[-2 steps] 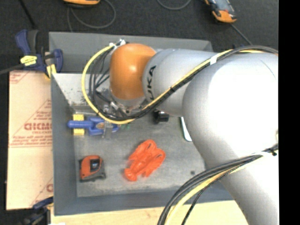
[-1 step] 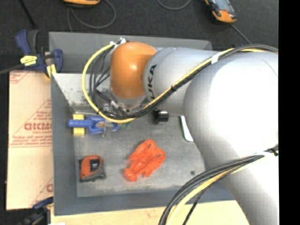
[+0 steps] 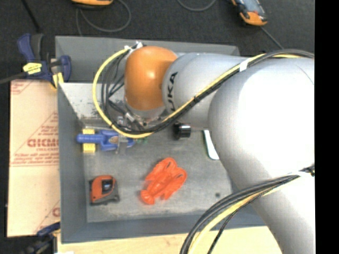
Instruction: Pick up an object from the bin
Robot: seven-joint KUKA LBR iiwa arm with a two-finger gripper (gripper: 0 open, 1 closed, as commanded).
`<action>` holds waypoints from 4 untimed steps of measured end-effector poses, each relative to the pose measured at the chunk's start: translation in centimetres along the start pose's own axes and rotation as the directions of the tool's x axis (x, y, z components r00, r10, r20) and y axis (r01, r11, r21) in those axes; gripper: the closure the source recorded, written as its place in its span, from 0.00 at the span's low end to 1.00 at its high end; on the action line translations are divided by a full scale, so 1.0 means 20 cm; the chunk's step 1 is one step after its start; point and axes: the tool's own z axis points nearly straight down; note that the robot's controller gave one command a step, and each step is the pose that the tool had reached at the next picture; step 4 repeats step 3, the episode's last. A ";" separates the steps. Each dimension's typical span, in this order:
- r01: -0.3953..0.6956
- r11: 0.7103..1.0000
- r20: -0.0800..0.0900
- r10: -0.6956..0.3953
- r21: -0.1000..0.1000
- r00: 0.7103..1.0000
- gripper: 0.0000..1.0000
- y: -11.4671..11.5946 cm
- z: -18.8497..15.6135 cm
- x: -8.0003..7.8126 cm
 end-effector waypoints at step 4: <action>0.000 1.000 -0.005 0.000 0.001 1.000 1.00 0.00 -0.24 0.00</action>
Offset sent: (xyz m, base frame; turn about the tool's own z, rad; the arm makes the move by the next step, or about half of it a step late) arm 0.0001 -0.0001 0.0180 0.0000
